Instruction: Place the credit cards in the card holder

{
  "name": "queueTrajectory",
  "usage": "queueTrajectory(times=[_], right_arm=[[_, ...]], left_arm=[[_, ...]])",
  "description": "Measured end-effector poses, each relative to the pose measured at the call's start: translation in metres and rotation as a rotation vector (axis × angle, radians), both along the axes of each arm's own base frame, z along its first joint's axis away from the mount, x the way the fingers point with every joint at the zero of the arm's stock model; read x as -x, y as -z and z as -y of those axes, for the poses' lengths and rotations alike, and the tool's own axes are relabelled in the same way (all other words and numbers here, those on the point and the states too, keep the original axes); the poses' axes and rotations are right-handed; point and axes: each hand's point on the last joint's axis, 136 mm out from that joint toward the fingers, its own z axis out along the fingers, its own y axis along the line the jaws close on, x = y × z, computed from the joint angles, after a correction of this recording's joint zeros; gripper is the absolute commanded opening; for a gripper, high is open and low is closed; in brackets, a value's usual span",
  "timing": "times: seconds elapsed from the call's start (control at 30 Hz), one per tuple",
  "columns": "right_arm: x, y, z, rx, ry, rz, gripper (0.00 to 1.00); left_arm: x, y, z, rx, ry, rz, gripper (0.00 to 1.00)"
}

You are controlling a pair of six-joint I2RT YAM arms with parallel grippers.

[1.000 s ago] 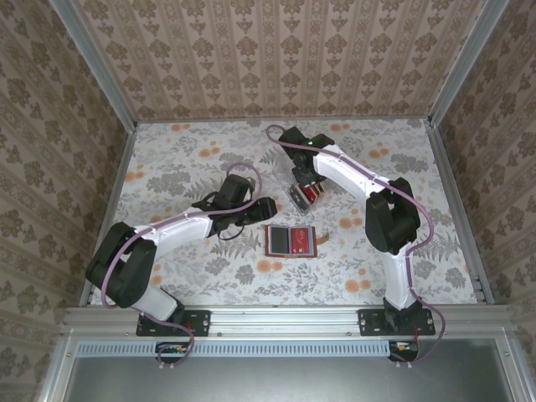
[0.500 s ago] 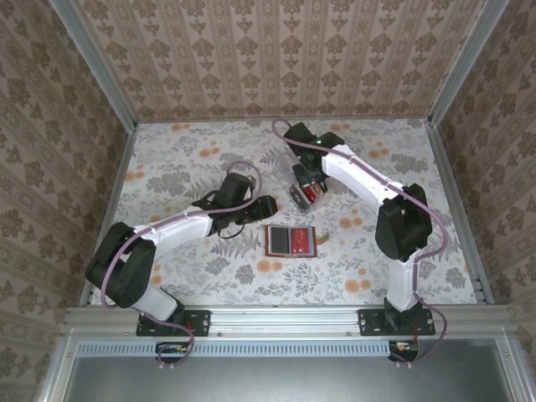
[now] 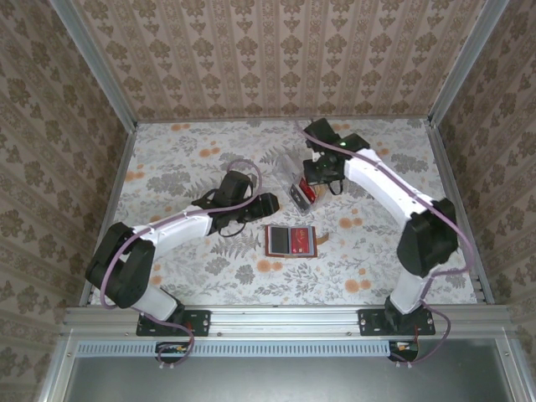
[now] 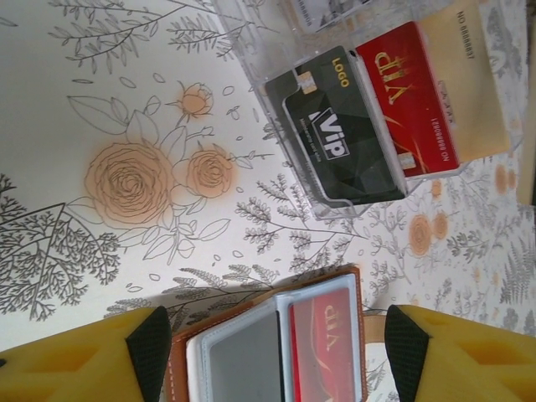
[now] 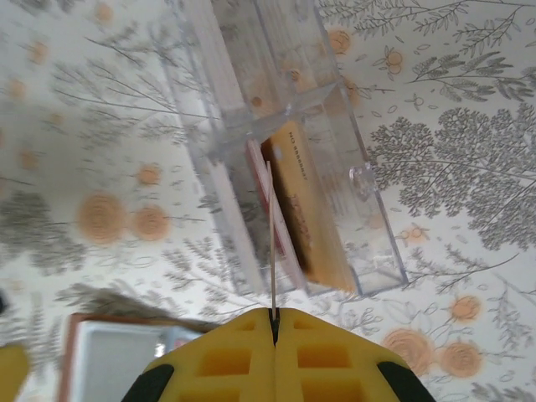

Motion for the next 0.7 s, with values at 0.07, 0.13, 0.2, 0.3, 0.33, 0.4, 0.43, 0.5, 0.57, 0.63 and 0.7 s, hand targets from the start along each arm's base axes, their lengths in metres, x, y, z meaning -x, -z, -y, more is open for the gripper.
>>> queueTrajectory(times=[0.07,0.13,0.2,0.3,0.33,0.4,0.43,0.5,0.57,0.63,0.7], right_arm=[[0.006,-0.012,-0.002,-0.102,0.02,0.017,0.06],[0.012,-0.019,-0.006,-0.197,0.029,0.026,0.07],[0.017,-0.021,-0.014,-0.279,0.032,0.018,0.07],[0.022,-0.016,-0.03,-0.392,0.022,-0.019,0.07],[0.023,-0.014,-0.035,-0.427,0.019,-0.031,0.07],[0.026,-0.011,-0.045,-0.494,0.013,-0.058,0.07],[0.028,-0.01,-0.049,-0.526,0.01,-0.071,0.07],[0.029,-0.011,-0.056,-0.574,0.003,-0.084,0.07],[0.029,-0.013,-0.062,-0.615,-0.005,-0.091,0.07],[0.029,-0.015,-0.067,-0.647,-0.011,-0.095,0.08],[0.029,-0.017,-0.07,-0.67,-0.015,-0.099,0.08]], left_arm=[[-0.003,-0.006,0.002,0.028,-0.005,0.003,0.69],[-0.007,-0.013,0.004,0.064,-0.012,0.007,0.7],[-0.011,-0.021,0.007,0.108,-0.02,0.015,0.7],[-0.018,-0.035,0.013,0.181,-0.027,0.028,0.69],[-0.02,-0.04,0.015,0.203,-0.029,0.032,0.69],[-0.022,-0.048,0.019,0.241,-0.028,0.039,0.67],[-0.023,-0.051,0.02,0.261,-0.029,0.042,0.65],[-0.025,-0.059,0.023,0.298,-0.028,0.05,0.61],[-0.026,-0.066,0.027,0.331,-0.026,0.055,0.57],[-0.028,-0.071,0.03,0.358,-0.024,0.058,0.53],[-0.028,-0.073,0.032,0.377,-0.022,0.055,0.49]])
